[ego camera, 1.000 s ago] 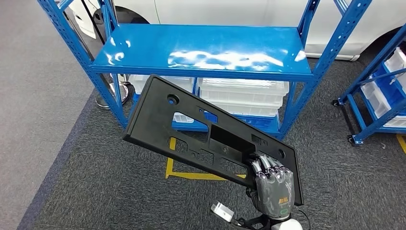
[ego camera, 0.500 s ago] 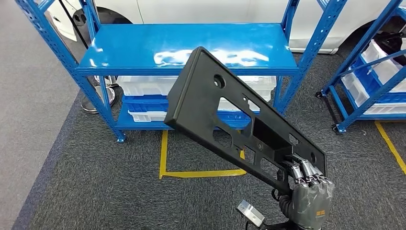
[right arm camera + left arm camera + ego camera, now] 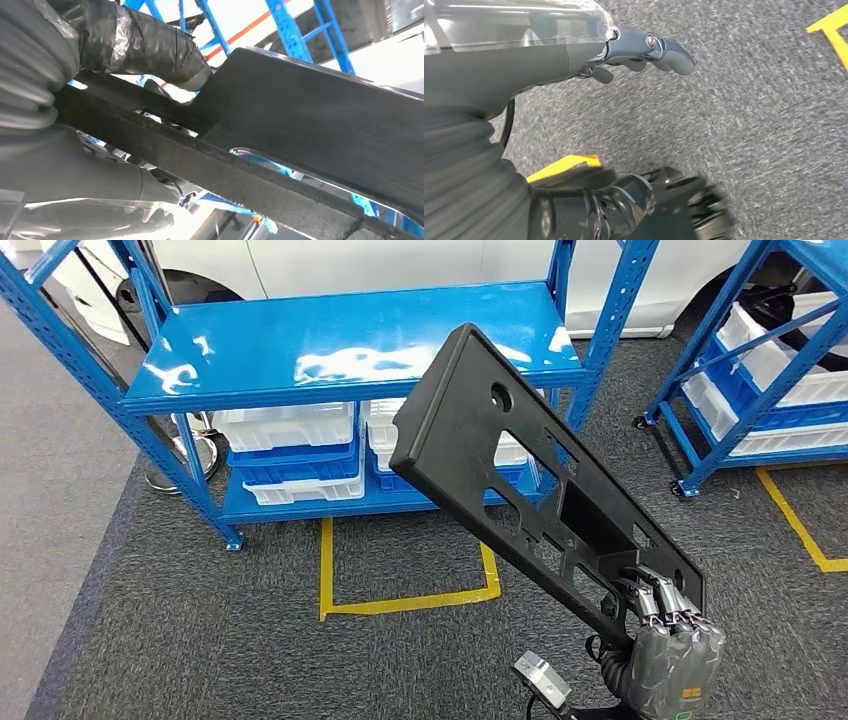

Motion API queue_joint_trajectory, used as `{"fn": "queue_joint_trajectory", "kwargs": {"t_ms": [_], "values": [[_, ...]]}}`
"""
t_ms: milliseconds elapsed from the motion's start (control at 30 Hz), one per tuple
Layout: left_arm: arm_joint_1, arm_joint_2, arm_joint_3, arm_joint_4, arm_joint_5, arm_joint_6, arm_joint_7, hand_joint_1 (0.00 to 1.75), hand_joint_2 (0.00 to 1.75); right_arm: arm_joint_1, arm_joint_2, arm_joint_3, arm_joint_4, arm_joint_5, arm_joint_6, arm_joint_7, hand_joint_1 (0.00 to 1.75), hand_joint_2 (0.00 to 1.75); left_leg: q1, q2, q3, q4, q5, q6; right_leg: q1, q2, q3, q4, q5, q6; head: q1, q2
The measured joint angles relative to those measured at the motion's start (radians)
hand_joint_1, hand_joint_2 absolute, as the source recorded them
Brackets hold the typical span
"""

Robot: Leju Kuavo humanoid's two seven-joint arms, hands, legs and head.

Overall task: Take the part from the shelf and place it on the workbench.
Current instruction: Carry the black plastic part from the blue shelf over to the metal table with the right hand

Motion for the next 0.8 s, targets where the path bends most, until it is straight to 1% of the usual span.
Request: {"fn": "queue_joint_trajectory", "kwargs": {"t_ms": [33,67,100,133,167,200,233,267,300,333,367,400,433,467,500,533,567,600,667,700,733,767,800], "values": [[0.000,0.000,0.000,0.000,0.000,0.000,0.000,0.00,1.75,0.000,0.002,-0.002,-0.001,0.000,0.000,0.000,1.75,1.75,-0.001,-0.012,0.023,-0.053,0.016,0.004,0.000,0.006,-0.002,0.001,0.002,0.003,0.000,0.000],[-0.001,0.000,0.000,0.000,0.000,0.000,0.000,0.00,1.75,0.000,0.004,-0.004,-0.002,0.000,0.000,-0.001,1.75,1.75,-0.002,-0.021,0.034,-0.081,0.021,0.007,0.000,0.012,-0.006,0.000,0.004,0.009,0.000,0.000],[-0.001,0.000,-0.001,0.000,0.000,0.000,0.000,0.00,1.75,0.000,0.006,-0.006,-0.002,-0.001,0.000,-0.003,1.75,1.75,-0.004,-0.025,0.036,-0.089,0.018,0.010,-0.001,0.017,-0.010,-0.001,0.008,0.015,0.000,0.000],[-0.001,0.000,-0.001,0.000,0.000,0.000,0.000,0.00,1.75,0.000,0.007,-0.008,-0.003,-0.003,0.000,-0.008,1.75,1.75,-0.003,-0.020,0.036,-0.095,0.021,0.014,-0.001,0.023,-0.012,-0.004,0.012,0.022,0.000,0.000],[-0.001,0.000,-0.001,0.000,0.000,0.000,0.000,0.00,1.75,0.002,0.008,-0.010,-0.004,-0.007,0.000,-0.014,1.75,1.75,-0.001,-0.013,0.036,-0.099,0.026,0.019,-0.001,0.022,-0.014,-0.004,0.012,0.028,0.000,0.000],[-0.001,0.000,-0.001,0.000,0.001,0.000,0.000,0.00,1.75,0.002,0.009,-0.013,-0.005,-0.013,0.000,-0.022,1.75,1.75,0.001,-0.006,0.037,-0.106,0.031,0.026,0.000,0.015,-0.020,0.008,0.001,0.032,0.001,0.000],[-0.001,0.000,-0.001,0.000,0.002,0.001,-0.001,0.00,1.75,0.003,0.011,-0.016,-0.006,-0.019,0.000,-0.031,1.75,1.75,0.004,0.001,0.038,-0.113,0.036,0.032,0.001,0.005,-0.031,0.034,-0.019,0.035,0.001,0.000],[-0.001,0.000,-0.001,0.000,0.003,0.001,-0.001,0.00,1.75,0.004,0.013,-0.021,-0.008,-0.027,0.000,-0.039,1.75,1.75,0.004,0.009,0.038,-0.115,0.038,0.037,0.001,-0.008,-0.051,0.080,-0.049,0.036,0.002,0.000],[-0.001,0.000,-0.001,0.000,0.005,0.001,-0.001,0.00,1.75,0.004,0.016,-0.026,-0.008,-0.035,0.000,-0.047,1.75,1.75,0.002,0.017,0.037,-0.115,0.039,0.040,0.002,-0.016,-0.079,0.141,-0.083,0.037,0.002,0.000],[0.000,0.000,-0.001,0.000,0.008,0.001,-0.001,0.00,1.75,0.006,0.018,-0.030,-0.008,-0.041,0.000,-0.053,1.75,1.75,0.001,0.025,0.036,-0.114,0.038,0.042,0.001,-0.020,-0.104,0.198,-0.108,0.038,0.002,0.000],[0.001,0.000,-0.001,0.000,0.010,0.001,0.000,0.00,1.75,0.008,0.020,-0.034,-0.008,-0.049,0.000,-0.058,1.75,1.75,-0.001,0.034,0.036,-0.113,0.038,0.042,0.001,-0.022,-0.121,0.238,-0.119,0.039,0.002,0.000],[0.001,0.000,-0.001,0.000,0.013,0.001,0.000,0.00,1.75,0.010,0.022,-0.038,-0.008,-0.056,0.000,-0.063,1.75,1.75,-0.001,0.042,0.035,-0.112,0.037,0.042,0.001,-0.025,-0.121,0.243,-0.110,0.038,0.002,0.000],[0.001,0.000,-0.001,0.000,0.014,0.001,0.000,0.00,1.75,0.011,0.023,-0.041,-0.008,-0.061,0.000,-0.067,1.75,1.75,-0.002,0.050,0.036,-0.111,0.035,0.041,0.001,-0.030,-0.102,0.211,-0.085,0.037,0.002,0.000],[0.000,0.000,-0.001,0.000,0.015,0.001,0.000,0.00,1.75,0.012,0.025,-0.044,-0.008,-0.068,0.000,-0.072,1.75,1.75,-0.002,0.058,0.036,-0.108,0.032,0.039,0.002,-0.040,-0.068,0.150,-0.052,0.035,0.002,0.000],[0.000,0.000,-0.001,0.000,0.015,0.001,0.000,0.00,1.75,0.012,0.027,-0.048,-0.008,-0.074,0.000,-0.079,1.75,1.75,-0.004,0.065,0.036,-0.103,0.028,0.035,0.005,-0.059,-0.034,0.086,-0.029,0.031,0.002,0.000],[-0.001,0.000,-0.001,0.000,0.016,0.001,0.000,0.00,1.75,0.013,0.031,-0.051,-0.009,-0.084,0.000,-0.087,1.75,1.75,-0.006,0.070,0.036,-0.098,0.024,0.030,0.008,-0.072,-0.010,0.037,-0.014,0.026,0.002,0.000],[-0.001,0.000,-0.001,0.000,0.017,0.002,0.000,0.00,1.75,0.015,0.036,-0.055,-0.011,-0.096,0.000,-0.096,1.75,1.75,-0.009,0.076,0.035,-0.093,0.021,0.025,0.012,-0.082,0.004,0.007,-0.010,0.022,0.002,0.000],[-0.001,0.000,-0.002,0.000,0.019,0.002,0.000,0.00,1.75,0.017,0.040,-0.058,-0.013,-0.112,0.000,-0.104,1.75,1.75,-0.011,0.081,0.035,-0.091,0.019,0.020,0.015,-0.083,0.004,0.000,-0.014,0.017,0.001,0.000],[-0.001,-0.001,-0.003,0.000,0.023,0.003,0.000,0.00,1.75,0.024,0.047,-0.065,-0.017,-0.148,0.000,-0.120,1.75,1.75,-0.010,0.089,0.036,-0.089,0.015,0.012,0.014,-0.066,0.001,-0.003,-0.009,0.008,0.001,0.000],[-0.002,-0.001,-0.003,0.000,0.025,0.003,0.000,0.00,1.75,0.027,0.050,-0.067,-0.019,-0.164,0.000,-0.126,1.75,1.75,-0.009,0.082,0.034,-0.081,0.005,0.007,0.011,-0.058,0.001,-0.006,-0.006,0.002,0.001,0.000],[-0.002,-0.001,-0.004,0.000,0.026,0.003,0.000,0.00,1.75,0.029,0.053,-0.068,-0.021,-0.176,0.000,-0.132,1.75,1.75,-0.007,0.068,0.025,-0.057,-0.015,0.001,0.009,-0.051,0.000,-0.008,-0.003,-0.003,0.001,0.000],[-0.002,-0.001,-0.004,0.000,0.028,0.003,0.000,0.00,1.75,0.030,0.056,-0.068,-0.023,-0.183,0.000,-0.138,1.75,1.75,-0.005,0.051,0.007,-0.014,-0.045,-0.004,0.006,-0.043,0.000,-0.010,-0.001,-0.007,0.001,0.000],[-0.001,-0.001,-0.004,0.000,0.030,0.003,0.000,0.00,1.75,0.030,0.060,-0.068,-0.024,-0.190,0.000,-0.145,1.75,1.75,-0.003,0.035,-0.019,0.048,-0.081,-0.008,0.006,-0.034,-0.002,-0.010,0.000,-0.009,0.001,0.000]]}}
